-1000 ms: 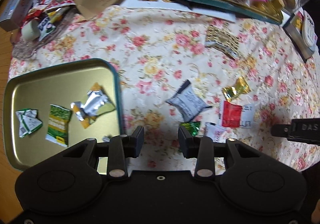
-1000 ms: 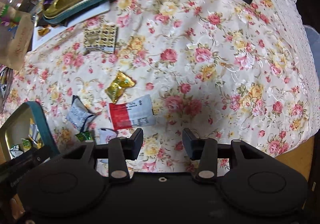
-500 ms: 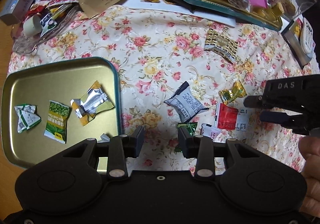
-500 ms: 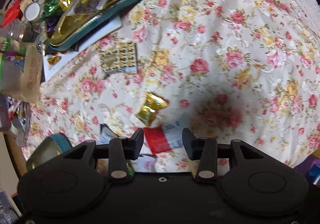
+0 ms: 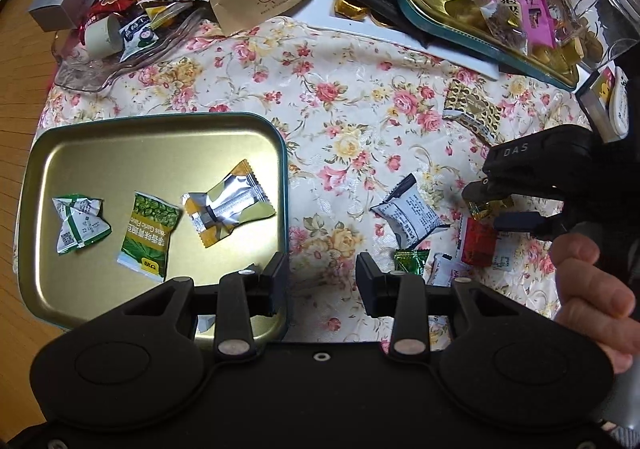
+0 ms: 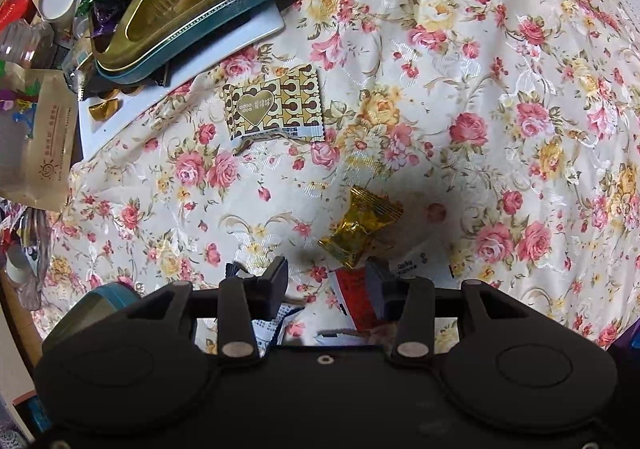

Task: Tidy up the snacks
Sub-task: 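Grasp the grey-and-white printed packet with the left tool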

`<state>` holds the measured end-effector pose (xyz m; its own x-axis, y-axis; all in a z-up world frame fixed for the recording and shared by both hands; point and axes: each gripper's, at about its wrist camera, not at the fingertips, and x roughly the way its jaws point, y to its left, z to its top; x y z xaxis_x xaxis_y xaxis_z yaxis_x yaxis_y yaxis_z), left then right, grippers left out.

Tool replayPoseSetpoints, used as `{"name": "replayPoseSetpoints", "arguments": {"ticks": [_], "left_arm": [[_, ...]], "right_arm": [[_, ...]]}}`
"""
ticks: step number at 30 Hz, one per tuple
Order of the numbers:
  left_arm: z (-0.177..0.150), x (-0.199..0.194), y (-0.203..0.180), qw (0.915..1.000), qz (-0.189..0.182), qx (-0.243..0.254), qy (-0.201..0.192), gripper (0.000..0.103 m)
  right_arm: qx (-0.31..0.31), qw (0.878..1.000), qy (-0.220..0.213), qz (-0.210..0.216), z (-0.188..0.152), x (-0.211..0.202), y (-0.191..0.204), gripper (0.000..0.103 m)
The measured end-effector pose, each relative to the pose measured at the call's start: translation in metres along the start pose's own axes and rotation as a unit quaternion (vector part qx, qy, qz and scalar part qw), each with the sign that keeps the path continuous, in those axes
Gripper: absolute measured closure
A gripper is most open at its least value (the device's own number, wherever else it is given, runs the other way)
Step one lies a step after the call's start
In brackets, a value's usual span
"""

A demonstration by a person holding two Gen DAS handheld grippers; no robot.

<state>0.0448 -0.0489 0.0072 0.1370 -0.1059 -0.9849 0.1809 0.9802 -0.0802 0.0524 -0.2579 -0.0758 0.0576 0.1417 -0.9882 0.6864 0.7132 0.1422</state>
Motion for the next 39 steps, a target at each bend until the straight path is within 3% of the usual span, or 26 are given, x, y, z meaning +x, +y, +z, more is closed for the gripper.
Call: {"name": "replayPoseSetpoints", "arguments": {"ticks": [3, 5, 7, 10, 22, 29, 35, 39], "left_arm": [[0.000, 0.000, 0.002, 1.0000, 0.000, 0.001, -0.002, 0.056], [-0.001, 0.001, 0.002, 1.0000, 0.002, 0.002, -0.001, 0.056], [-0.001, 0.003, 0.004, 1.0000, 0.007, 0.001, 0.000, 0.056], [0.001, 0.005, 0.006, 0.9999, 0.011, -0.005, 0.003, 0.056], [0.011, 0.017, -0.023, 0.9997, -0.018, -0.018, -0.005, 0.056], [0.019, 0.039, -0.046, 0.9981, -0.029, -0.055, 0.001, 0.056], [0.020, 0.067, -0.063, 0.9973, -0.001, -0.073, 0.002, 0.056], [0.018, 0.085, -0.069, 0.9966, -0.010, -0.082, 0.010, 0.056]], "right_arm": [[0.006, 1.000, 0.005, -0.008, 0.002, 0.009, 0.002, 0.065], [0.006, 1.000, 0.008, -0.018, 0.004, 0.017, 0.003, 0.077], [0.006, 0.999, 0.014, -0.030, 0.006, 0.026, 0.002, 0.096], [0.007, 0.999, 0.014, -0.031, 0.006, 0.027, -0.002, 0.100], [-0.014, 0.999, -0.019, 0.039, -0.006, -0.046, -0.022, 0.101], [-0.018, 0.998, -0.031, 0.058, -0.020, -0.074, -0.042, 0.101], [-0.011, 0.996, -0.039, 0.084, -0.021, -0.097, -0.073, 0.101], [-0.007, 0.995, -0.037, 0.095, -0.020, -0.104, -0.087, 0.100]]}}
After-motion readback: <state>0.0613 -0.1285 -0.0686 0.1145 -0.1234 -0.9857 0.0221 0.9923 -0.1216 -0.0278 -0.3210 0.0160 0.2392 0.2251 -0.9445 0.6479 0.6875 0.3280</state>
